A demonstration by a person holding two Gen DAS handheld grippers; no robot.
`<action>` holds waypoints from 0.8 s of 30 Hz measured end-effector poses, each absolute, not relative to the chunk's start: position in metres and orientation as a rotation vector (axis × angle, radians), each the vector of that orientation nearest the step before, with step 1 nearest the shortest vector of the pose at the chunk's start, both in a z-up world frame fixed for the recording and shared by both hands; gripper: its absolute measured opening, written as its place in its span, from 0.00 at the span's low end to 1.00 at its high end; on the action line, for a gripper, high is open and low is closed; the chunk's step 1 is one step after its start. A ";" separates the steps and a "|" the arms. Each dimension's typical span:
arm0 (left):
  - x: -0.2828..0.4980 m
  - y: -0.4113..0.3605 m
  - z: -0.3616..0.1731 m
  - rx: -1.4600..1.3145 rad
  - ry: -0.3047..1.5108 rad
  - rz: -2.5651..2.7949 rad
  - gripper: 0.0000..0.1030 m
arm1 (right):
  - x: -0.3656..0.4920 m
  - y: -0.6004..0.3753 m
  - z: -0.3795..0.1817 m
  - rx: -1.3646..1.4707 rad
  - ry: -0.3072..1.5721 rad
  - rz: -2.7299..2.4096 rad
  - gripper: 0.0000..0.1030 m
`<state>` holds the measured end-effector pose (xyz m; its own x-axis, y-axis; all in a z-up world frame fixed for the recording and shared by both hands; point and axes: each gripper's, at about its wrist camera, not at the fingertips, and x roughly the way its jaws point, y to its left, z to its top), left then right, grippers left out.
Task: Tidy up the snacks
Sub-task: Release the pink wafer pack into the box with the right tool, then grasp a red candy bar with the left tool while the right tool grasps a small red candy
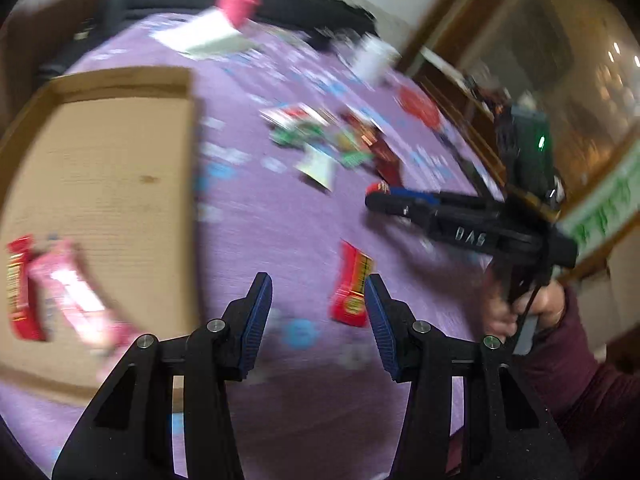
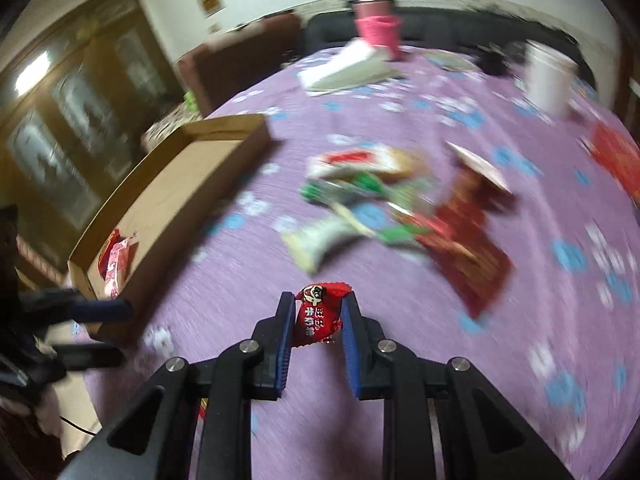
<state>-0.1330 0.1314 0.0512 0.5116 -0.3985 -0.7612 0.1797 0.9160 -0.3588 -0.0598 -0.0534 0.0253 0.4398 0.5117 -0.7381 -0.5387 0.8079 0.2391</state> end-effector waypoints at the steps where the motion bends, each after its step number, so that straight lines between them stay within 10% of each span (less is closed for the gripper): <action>1: -0.130 0.122 0.047 -0.233 0.990 -0.364 0.47 | -0.063 -0.063 0.024 -0.016 0.908 0.638 0.25; 14: -0.099 0.058 0.019 0.021 1.034 -0.293 0.46 | -0.094 -0.106 0.010 0.093 0.915 0.624 0.25; 17: -0.101 0.053 0.016 0.077 1.006 -0.262 0.18 | -0.096 -0.106 0.013 0.103 0.906 0.631 0.25; 24: -0.107 0.084 0.026 -0.063 0.987 -0.268 0.17 | -0.105 -0.096 0.023 0.088 0.885 0.652 0.25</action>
